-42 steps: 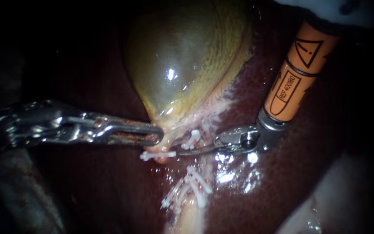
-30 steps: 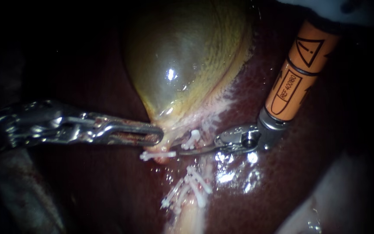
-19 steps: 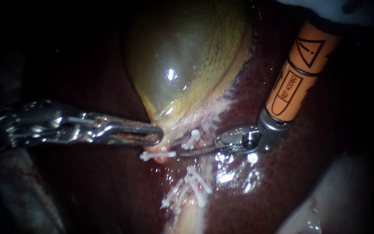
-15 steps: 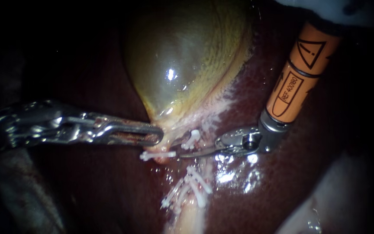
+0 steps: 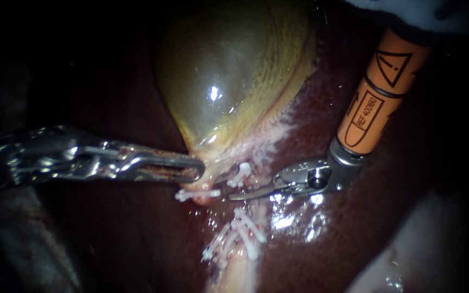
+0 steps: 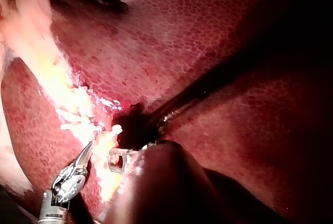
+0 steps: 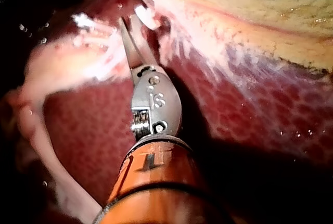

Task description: Go back from the cut right tube

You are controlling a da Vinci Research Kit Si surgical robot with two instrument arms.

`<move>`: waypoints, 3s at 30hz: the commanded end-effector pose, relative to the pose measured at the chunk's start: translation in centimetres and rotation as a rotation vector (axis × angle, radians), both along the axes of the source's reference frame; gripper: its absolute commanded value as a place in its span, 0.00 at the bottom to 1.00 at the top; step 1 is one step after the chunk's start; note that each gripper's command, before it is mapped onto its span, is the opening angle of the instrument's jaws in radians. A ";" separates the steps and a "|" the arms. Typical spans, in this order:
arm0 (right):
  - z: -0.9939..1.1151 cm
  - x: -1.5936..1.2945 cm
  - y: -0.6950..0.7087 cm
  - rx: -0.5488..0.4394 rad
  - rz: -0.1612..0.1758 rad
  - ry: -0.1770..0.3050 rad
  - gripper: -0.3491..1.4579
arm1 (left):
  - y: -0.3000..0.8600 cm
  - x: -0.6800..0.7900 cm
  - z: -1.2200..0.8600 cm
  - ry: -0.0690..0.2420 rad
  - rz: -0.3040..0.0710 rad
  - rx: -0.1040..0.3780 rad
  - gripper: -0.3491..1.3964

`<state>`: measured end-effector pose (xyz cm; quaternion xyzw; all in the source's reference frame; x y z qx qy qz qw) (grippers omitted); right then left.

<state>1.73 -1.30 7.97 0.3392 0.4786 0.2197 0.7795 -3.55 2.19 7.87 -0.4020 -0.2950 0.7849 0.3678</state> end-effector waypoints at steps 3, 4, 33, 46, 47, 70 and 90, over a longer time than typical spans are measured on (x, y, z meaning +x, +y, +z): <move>0.00 0.00 0.00 -0.006 -0.002 0.002 0.43 | 0.00 0.00 0.00 0.000 0.000 0.000 0.00; 0.00 0.00 0.00 -0.012 -0.004 0.004 0.45 | 0.00 0.00 0.00 0.000 0.000 0.000 0.00; -0.42 -0.76 0.20 -0.109 -0.024 0.078 0.38 | 0.02 0.00 0.03 -0.001 0.001 0.000 0.00; -0.56 -0.97 0.30 -0.145 -0.013 0.109 0.35 | 0.02 0.00 0.05 0.000 0.001 0.000 0.00; -0.56 -0.98 0.30 -0.144 -0.013 0.109 0.35 | 0.02 0.00 0.05 0.000 0.001 0.000 0.00; -0.80 -1.35 0.62 -0.377 -0.036 0.208 0.64 | -0.01 -0.13 0.26 0.006 -0.004 -0.010 0.00; -0.80 -1.37 0.63 -0.387 -0.036 0.213 0.72 | -0.06 -0.38 0.59 0.006 -0.022 -0.027 0.00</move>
